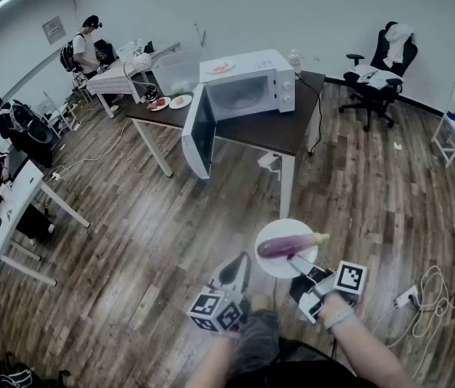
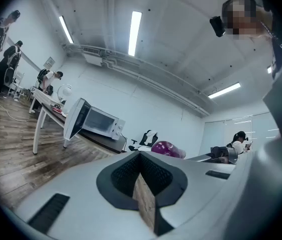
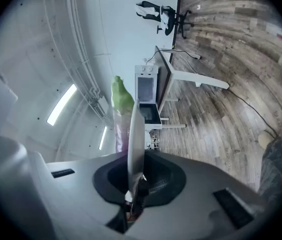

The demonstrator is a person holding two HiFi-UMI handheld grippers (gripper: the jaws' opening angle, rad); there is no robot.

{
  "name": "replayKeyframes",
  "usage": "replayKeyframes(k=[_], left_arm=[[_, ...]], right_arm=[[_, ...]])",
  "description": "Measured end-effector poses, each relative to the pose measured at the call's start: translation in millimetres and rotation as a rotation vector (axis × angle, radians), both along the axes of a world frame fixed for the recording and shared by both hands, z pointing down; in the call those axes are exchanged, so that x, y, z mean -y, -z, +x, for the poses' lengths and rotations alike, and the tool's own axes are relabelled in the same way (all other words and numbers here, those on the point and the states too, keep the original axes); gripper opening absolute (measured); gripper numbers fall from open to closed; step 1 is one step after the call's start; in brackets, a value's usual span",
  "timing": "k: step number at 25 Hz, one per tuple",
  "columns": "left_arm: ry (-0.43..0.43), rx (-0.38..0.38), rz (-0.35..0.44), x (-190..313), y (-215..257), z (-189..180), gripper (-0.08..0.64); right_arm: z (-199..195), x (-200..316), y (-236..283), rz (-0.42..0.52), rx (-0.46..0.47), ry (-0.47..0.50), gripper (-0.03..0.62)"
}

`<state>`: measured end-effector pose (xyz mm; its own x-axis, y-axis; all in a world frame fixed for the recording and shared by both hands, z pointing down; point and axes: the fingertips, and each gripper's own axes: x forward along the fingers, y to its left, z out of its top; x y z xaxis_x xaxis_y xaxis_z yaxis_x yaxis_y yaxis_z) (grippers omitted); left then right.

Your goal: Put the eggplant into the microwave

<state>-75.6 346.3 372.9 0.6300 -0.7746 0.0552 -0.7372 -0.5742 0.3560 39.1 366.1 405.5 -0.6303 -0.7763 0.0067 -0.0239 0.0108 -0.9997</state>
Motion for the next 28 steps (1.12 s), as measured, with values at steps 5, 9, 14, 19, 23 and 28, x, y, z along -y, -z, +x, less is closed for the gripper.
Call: replayKeyframes(k=[5,9,14,19,23,28], left_arm=[[0.001,0.012,0.009,33,0,0,0.006],[0.006,0.012,0.015,63,3,4,0.006],[-0.008,0.013,0.002,104,-2,7,0.006],[-0.028,0.018,-0.003,147,-3,10,0.006],[-0.045,0.022,0.006,181,-2,11,0.006],[-0.065,0.024,0.010,217,-3,10,0.006]], right_arm=[[2,31,0,0.005,-0.006,0.001,0.014],[1,60,3,0.004,-0.002,0.009,0.014],[-2,101,1,0.002,-0.002,0.010,0.014],[0,146,1,0.009,-0.009,-0.001,0.014],[0,179,-1,0.002,-0.002,-0.021,0.014],[0,214,-5,0.001,-0.007,-0.043,0.014]])
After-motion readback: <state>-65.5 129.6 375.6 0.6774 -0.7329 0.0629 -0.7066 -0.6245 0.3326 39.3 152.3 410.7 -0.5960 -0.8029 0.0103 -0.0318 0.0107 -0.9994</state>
